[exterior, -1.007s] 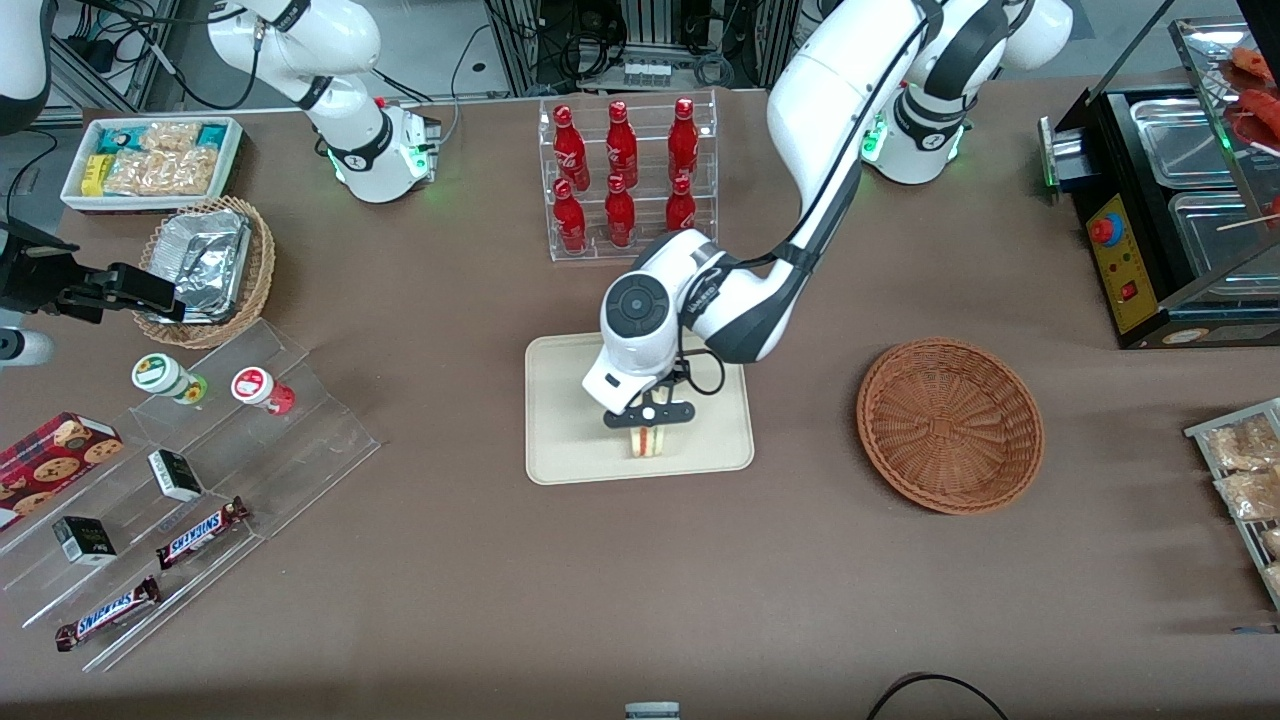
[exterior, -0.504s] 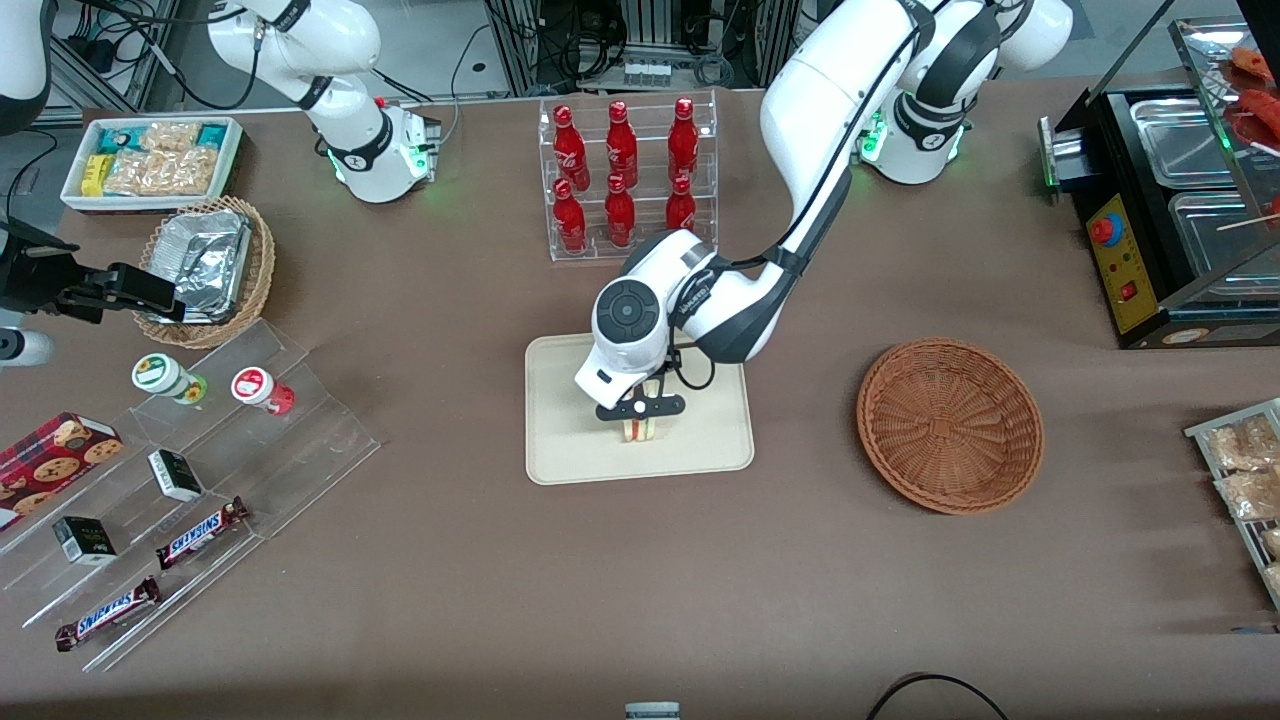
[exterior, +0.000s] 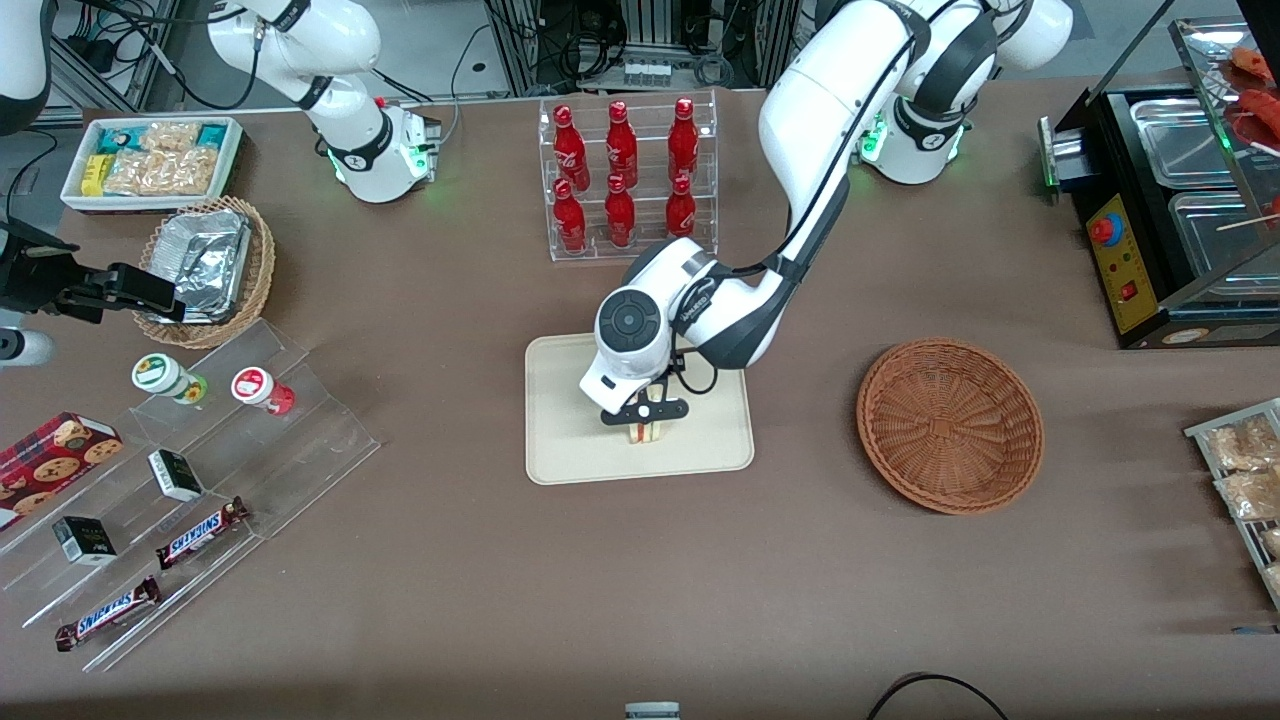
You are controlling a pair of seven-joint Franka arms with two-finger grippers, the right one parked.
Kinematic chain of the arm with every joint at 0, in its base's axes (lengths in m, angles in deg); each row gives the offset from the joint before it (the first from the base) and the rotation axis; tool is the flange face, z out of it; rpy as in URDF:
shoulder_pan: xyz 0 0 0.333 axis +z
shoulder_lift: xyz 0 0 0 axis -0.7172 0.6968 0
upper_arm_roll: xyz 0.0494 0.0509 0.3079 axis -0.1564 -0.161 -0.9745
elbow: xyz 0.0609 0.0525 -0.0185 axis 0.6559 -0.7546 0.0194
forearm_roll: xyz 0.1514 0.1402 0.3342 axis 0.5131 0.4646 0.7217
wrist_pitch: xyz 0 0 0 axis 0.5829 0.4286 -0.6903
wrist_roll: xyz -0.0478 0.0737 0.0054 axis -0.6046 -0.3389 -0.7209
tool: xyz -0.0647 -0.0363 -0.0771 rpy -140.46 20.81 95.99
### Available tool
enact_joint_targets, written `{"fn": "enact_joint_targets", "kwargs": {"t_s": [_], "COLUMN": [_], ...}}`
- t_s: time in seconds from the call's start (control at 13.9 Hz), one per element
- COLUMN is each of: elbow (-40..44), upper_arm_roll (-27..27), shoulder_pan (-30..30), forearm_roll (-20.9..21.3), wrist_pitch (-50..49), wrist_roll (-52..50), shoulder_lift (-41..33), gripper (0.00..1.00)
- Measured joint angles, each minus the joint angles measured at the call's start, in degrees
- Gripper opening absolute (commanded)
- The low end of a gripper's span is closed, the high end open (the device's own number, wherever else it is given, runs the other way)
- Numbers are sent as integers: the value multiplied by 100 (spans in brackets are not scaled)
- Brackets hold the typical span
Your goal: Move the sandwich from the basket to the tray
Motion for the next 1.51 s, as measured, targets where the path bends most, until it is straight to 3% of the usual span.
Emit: {"fn": "enact_joint_targets", "kwargs": {"t_s": [0.07, 0.14, 0.58, 1.01, 1.29, 1.51], "elbow": [9, 15, 266, 792, 815, 802], "upper_arm_roll": [-7, -13, -41, -68, -95, -119], "shoulder_pan": [0, 0, 40, 387, 934, 1672], "forearm_roll": [8, 12, 12, 15, 46, 45], "wrist_pitch": [1, 4, -26, -738, -1507, -2246], "wrist_roll": [-49, -89, -195, -197, 378, 1140], "shoulder_lift": [8, 14, 14, -385, -1004, -1380], "gripper": [42, 99, 100, 100, 100, 100]}}
